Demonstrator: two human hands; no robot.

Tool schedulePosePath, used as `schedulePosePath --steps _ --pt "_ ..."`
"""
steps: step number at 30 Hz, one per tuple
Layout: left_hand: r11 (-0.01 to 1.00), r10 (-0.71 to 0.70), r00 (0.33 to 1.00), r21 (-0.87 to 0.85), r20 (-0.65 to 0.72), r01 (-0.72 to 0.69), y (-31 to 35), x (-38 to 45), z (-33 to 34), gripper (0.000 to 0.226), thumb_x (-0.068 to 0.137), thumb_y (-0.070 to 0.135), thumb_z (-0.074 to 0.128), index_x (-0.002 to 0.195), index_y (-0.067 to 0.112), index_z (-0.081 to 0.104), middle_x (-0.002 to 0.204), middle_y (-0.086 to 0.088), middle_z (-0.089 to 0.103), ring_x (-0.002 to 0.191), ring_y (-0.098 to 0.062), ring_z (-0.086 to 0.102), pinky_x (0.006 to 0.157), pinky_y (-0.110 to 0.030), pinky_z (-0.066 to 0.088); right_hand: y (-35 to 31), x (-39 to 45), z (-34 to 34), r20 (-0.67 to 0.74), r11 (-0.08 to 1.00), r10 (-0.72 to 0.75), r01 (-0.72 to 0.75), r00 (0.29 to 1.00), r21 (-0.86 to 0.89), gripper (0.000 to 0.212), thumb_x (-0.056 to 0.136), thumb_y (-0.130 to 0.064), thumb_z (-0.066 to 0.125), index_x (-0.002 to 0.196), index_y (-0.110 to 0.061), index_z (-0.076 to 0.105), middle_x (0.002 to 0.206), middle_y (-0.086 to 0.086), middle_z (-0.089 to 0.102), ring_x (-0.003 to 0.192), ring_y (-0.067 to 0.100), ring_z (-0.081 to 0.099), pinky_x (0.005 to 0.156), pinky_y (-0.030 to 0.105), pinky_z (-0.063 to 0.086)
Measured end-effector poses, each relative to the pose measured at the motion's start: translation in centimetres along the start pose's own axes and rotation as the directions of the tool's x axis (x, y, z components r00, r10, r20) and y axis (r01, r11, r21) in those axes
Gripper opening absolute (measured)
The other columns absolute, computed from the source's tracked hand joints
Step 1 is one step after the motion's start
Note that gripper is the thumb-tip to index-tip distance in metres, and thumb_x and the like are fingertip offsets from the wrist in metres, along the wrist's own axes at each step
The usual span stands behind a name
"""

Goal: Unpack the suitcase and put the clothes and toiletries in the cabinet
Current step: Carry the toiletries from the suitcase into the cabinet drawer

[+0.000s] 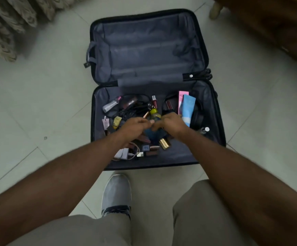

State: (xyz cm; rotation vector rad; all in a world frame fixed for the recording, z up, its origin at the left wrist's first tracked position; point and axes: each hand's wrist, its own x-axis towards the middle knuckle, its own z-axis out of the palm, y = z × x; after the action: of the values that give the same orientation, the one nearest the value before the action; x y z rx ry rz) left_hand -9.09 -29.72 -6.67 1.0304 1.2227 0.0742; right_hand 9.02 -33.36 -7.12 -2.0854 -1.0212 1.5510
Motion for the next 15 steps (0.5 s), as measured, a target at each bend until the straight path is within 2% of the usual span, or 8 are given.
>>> schedulePosePath --steps 2,4,5,7,9,10,12,15 --pt "0.975 -0.065 0.998 -0.211 0.020 0.068 0.1 0.0 0.1 0.071 0.073 0.074 0.076 0.119 0.020 0.074 0.127 -0.008 0.070 0.118 -0.032 0.067 0.093 -0.054 0.059 -0.8 -0.1 0.9 0.049 0.953 -0.007 -0.008 0.999 0.301 0.031 0.069 -0.027 0.082 0.078 0.002 0.073 0.076 0.011 0.069 0.071 0.023 0.064 0.071 0.036 0.049" --pt "0.927 -0.060 0.998 -0.373 -0.016 0.050 1.2 1.0 0.1 0.080 0.066 0.076 0.079 0.121 0.018 0.073 0.121 -0.009 0.075 0.110 -0.031 0.072 0.092 -0.053 0.060 -1.7 0.8 0.5 0.117 0.874 -0.061 -0.003 0.991 0.485 0.025 0.081 -0.023 0.068 0.086 0.001 0.068 0.081 0.016 0.069 0.070 0.031 0.067 0.068 0.042 0.054" --pt "0.913 -0.067 0.996 -0.405 -0.051 0.041 1.5 1.1 -0.2 0.077 0.068 0.072 0.080 0.120 0.016 0.073 0.116 -0.010 0.077 0.105 -0.031 0.074 0.090 -0.049 0.061 -2.3 0.9 0.3 0.155 0.848 -0.061 -0.031 0.986 0.529 0.021 0.087 -0.018 0.061 0.091 0.002 0.065 0.080 0.017 0.069 0.065 0.031 0.068 0.064 0.040 0.056" --pt "0.927 -0.071 0.991 -0.374 -0.113 0.024 1.4 1.1 -1.0 0.073 0.068 0.067 0.084 0.119 0.015 0.073 0.113 -0.010 0.077 0.103 -0.032 0.074 0.084 -0.045 0.061 -2.9 1.2 0.0 0.117 0.866 -0.049 -0.016 0.992 0.499 0.019 0.093 -0.008 0.053 0.092 0.008 0.064 0.075 0.019 0.067 0.058 0.031 0.067 0.055 0.036 0.057" --pt "0.947 -0.067 0.980 -0.322 -0.185 0.004 1.0 0.9 -1.3 0.062 0.071 0.057 0.088 0.114 0.015 0.074 0.108 -0.008 0.079 0.101 -0.030 0.074 0.081 -0.042 0.058 -2.3 2.0 0.1 -0.059 0.965 -0.091 0.102 0.994 0.240 0.023 0.092 -0.010 0.057 0.083 0.006 0.071 0.073 0.020 0.072 0.062 0.036 0.070 0.059 0.040 0.061" --pt "0.954 -0.066 0.976 -0.300 -0.207 0.001 0.7 0.8 -1.4 0.053 0.074 0.049 0.089 0.111 0.014 0.075 0.104 -0.007 0.079 0.099 -0.028 0.074 0.079 -0.041 0.057 -2.0 2.4 -0.1 -0.167 0.987 -0.162 0.161 0.973 -0.017 0.022 0.089 -0.014 0.061 0.080 -0.001 0.076 0.074 0.016 0.074 0.068 0.035 0.072 0.064 0.041 0.062" --pt "0.967 -0.055 0.974 -0.256 -0.222 -0.004 0.4 0.8 -1.6 0.041 0.078 0.038 0.088 0.108 0.013 0.076 0.099 -0.004 0.080 0.095 -0.023 0.075 0.078 -0.036 0.057 -1.4 3.0 -0.7 -0.330 0.885 -0.279 0.108 0.902 -0.453 0.018 0.082 -0.020 0.063 0.085 -0.012 0.079 0.084 0.009 0.076 0.082 0.030 0.070 0.072 0.037 0.059" --pt "0.976 -0.045 0.981 -0.216 -0.191 0.002 0.1 0.7 -1.5 0.034 0.080 0.025 0.086 0.111 0.013 0.076 0.100 -0.004 0.079 0.086 -0.015 0.075 0.066 -0.027 0.055 -0.7 3.6 -2.2 -0.518 0.820 -0.274 -0.085 0.810 -0.566 0.026 0.081 -0.019 0.062 0.105 -0.010 0.068 0.110 0.010 0.066 0.098 0.034 0.064 0.075 0.038 0.052"
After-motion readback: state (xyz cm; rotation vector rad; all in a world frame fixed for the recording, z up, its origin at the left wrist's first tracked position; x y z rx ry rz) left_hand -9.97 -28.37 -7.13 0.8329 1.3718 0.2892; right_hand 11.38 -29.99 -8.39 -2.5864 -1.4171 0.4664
